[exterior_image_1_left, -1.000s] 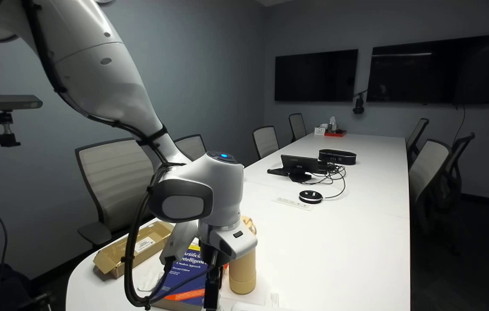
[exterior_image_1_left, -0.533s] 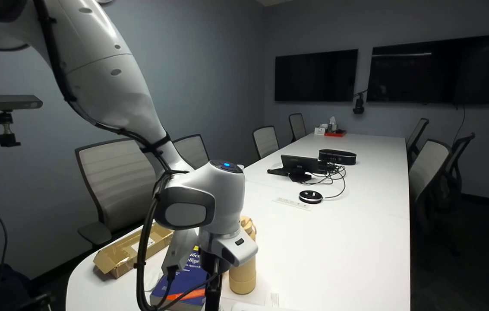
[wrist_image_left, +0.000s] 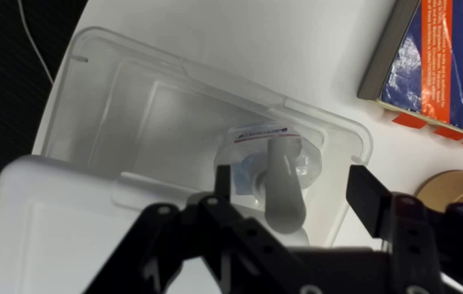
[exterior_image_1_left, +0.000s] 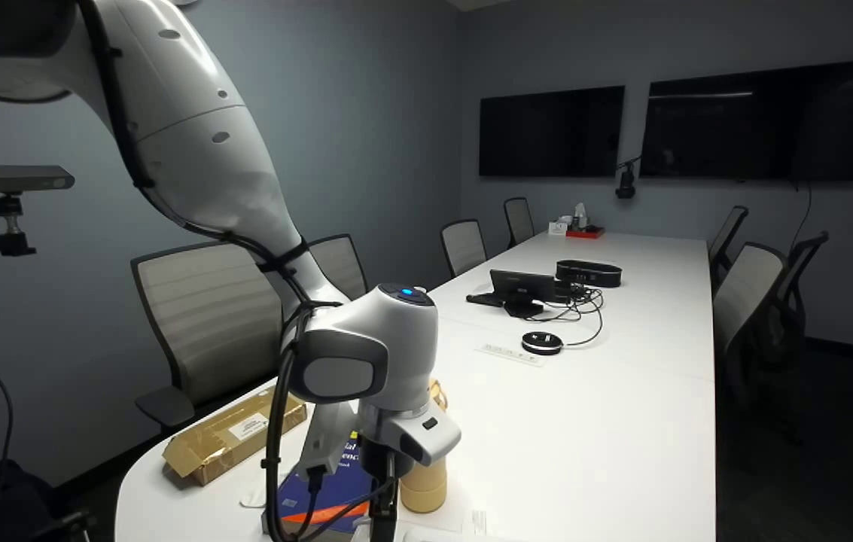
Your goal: Remove the hand sanitizer from the container and put it on the table
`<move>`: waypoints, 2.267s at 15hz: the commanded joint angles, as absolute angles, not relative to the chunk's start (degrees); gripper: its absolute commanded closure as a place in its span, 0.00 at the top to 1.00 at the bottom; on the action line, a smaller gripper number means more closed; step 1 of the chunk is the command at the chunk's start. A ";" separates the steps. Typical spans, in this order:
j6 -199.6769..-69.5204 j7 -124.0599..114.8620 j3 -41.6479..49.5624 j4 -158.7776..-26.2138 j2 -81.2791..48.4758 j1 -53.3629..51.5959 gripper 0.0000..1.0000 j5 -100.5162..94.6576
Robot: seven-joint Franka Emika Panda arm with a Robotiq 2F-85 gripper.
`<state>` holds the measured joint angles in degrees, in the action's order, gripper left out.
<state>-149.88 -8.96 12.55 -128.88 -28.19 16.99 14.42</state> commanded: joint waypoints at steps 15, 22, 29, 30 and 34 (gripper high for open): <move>-143.49 -12.62 15.11 -127.76 -23.44 15.32 0.07 11.47; -135.91 -20.59 16.11 -126.86 -14.06 10.86 0.07 6.50; -126.35 -22.68 10.78 -126.01 -6.95 6.65 0.07 6.65; -126.39 -22.55 9.42 -125.98 -6.73 5.61 0.07 6.62; -129.27 -26.18 4.70 -124.90 -7.99 0.72 0.07 3.12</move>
<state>-128.31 -21.93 7.05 -125.59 -8.06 3.85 6.59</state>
